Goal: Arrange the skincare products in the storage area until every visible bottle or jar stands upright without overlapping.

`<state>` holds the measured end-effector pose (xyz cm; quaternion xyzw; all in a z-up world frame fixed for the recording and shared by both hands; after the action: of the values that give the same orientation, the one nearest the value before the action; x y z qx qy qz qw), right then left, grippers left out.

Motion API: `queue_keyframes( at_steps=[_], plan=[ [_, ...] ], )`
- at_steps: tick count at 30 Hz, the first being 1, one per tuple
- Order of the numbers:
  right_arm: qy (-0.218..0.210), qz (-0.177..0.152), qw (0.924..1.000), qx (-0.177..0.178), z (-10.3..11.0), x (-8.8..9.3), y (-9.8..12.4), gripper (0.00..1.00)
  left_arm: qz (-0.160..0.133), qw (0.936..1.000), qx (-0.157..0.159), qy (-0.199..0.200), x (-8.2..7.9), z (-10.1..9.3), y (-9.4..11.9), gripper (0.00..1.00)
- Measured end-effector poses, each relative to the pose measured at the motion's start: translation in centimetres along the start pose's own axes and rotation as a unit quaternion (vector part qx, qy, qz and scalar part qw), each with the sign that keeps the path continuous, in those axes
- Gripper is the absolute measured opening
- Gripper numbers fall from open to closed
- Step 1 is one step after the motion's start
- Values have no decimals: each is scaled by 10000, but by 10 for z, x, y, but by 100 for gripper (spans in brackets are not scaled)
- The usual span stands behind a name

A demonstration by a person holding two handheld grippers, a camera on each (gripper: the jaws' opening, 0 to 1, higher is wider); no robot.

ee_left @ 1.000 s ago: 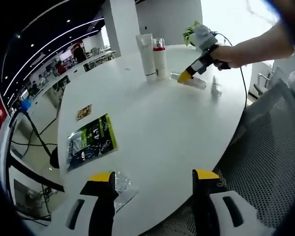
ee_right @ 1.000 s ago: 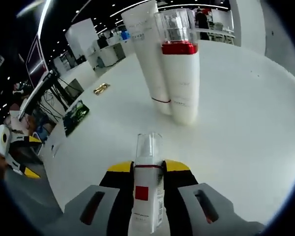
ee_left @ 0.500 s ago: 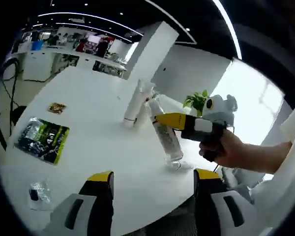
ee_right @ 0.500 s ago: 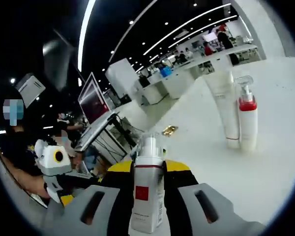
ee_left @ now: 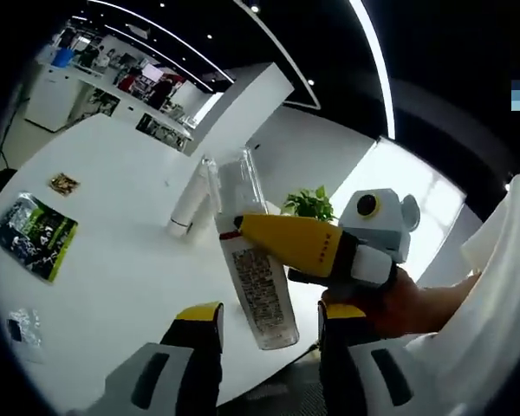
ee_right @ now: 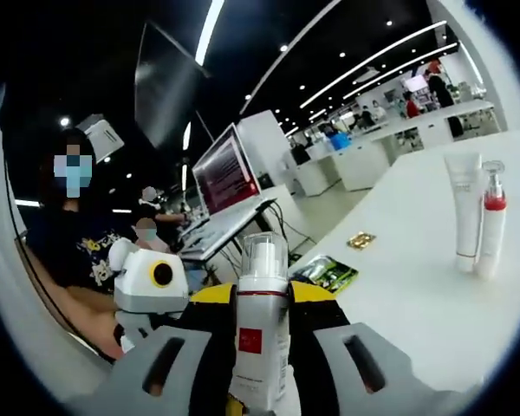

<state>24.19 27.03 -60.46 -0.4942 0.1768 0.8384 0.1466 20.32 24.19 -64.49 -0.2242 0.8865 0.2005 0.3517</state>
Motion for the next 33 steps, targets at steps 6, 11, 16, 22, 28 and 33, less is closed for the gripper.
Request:
queue_keyframes(
  at_steps=[6, 11, 16, 22, 28, 33],
  plan=[
    [101, -102, 9999, -41, 4, 1, 3, 20, 159, 9992, -5, -354, 4, 0, 6, 22],
    [100, -139, 9999, 20, 4, 4, 11, 20, 373, 9969, -154, -676, 11, 4, 9, 21],
    [146, -41, 9999, 17, 5, 6, 21, 20, 558, 9945, -131, -882, 18, -1, 7, 20],
    [25, -145, 9996, 246, 3, 3, 31, 19, 575, 9917, -103, -1145, 20, -9, 1, 21],
    [13, -235, 9992, 330, 10, 1, 28, 19, 418, 9908, -161, -1275, 14, -6, 3, 28],
    [409, -316, 9979, 390, 17, -6, 26, 19, 349, 9905, -145, -1326, 11, -8, 3, 24]
  ],
)
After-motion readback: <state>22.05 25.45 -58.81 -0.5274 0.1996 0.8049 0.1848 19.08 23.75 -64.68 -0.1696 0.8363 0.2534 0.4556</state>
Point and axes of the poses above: the point that each gripper's makers call its tool centre point, and the gripper's own axes: y roughly backward along the fingers, z roughly to its left, x roughly out of its underside, the point moved 1 cm from there along y, roughly backward along the fingers, and after that the axes turned 2 degrees about x, right-handed, at the moved point
